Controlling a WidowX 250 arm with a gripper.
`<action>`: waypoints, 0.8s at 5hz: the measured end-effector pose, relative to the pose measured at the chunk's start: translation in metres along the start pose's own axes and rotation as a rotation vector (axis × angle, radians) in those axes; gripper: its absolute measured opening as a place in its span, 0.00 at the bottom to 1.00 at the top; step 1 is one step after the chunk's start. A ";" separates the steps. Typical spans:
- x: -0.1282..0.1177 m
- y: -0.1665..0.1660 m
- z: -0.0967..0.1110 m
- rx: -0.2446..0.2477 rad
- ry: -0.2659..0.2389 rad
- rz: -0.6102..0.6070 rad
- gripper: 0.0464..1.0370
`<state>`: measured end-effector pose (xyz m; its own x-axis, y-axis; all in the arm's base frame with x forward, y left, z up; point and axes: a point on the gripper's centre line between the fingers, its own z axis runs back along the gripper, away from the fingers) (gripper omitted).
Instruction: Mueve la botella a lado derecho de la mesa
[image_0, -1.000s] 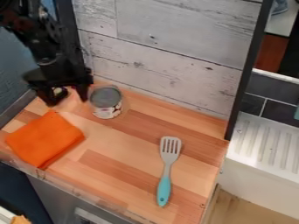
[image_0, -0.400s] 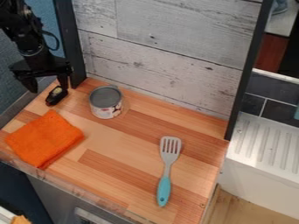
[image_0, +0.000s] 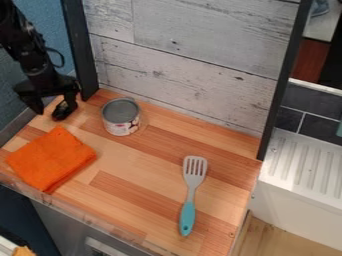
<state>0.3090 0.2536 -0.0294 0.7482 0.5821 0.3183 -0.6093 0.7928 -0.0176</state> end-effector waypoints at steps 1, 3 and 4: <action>0.002 0.003 -0.013 0.013 0.023 -0.001 0.96; 0.002 0.001 -0.020 0.010 0.024 -0.019 0.65; 0.000 -0.003 -0.019 0.005 0.016 -0.026 0.48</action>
<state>0.3158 0.2548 -0.0477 0.7679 0.5644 0.3031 -0.5909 0.8067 -0.0050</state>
